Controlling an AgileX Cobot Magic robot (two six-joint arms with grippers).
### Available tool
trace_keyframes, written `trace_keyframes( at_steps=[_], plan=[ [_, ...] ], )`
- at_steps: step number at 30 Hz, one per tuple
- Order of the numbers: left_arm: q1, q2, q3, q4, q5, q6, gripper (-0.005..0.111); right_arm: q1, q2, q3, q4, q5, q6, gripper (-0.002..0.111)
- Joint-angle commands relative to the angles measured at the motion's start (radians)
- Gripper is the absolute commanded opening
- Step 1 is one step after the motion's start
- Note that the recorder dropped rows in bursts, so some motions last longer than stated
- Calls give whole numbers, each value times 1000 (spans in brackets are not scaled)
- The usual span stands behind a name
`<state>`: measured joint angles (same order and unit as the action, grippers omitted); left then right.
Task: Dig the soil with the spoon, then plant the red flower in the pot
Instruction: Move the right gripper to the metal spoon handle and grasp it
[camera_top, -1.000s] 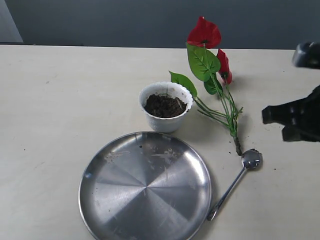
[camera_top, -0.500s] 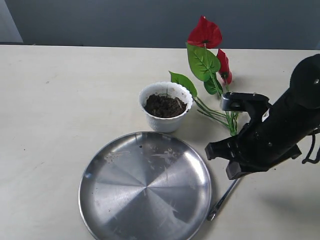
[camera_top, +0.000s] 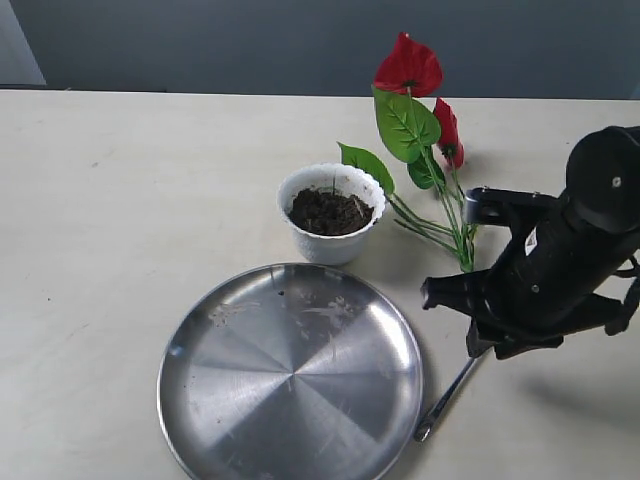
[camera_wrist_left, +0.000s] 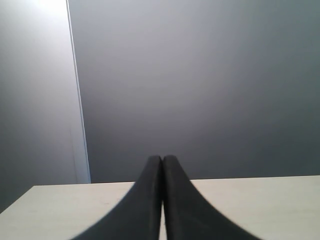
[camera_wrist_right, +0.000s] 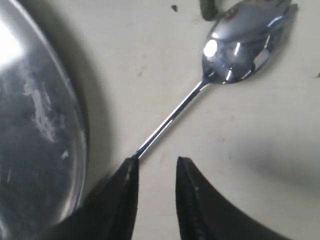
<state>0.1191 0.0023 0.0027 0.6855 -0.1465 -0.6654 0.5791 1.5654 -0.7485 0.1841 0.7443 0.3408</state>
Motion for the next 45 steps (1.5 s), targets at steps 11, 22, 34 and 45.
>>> trace_keyframes(
  at_steps=[11, 22, 34, 45],
  plan=[
    [-12, -2, -3, -7, -4, -5, 0, 4, 139, -5, 47, -82, 182, 36],
    [-21, -2, -3, -7, -4, -5, 0, 4, 176, -5, 31, -153, 183, 30],
    [-21, -2, -3, -7, -4, -5, 0, 4, 228, -5, 25, -171, 211, 30],
    [-21, -2, -3, -7, -4, -5, 0, 4, 277, -5, -46, -98, 209, -1]
  ],
)
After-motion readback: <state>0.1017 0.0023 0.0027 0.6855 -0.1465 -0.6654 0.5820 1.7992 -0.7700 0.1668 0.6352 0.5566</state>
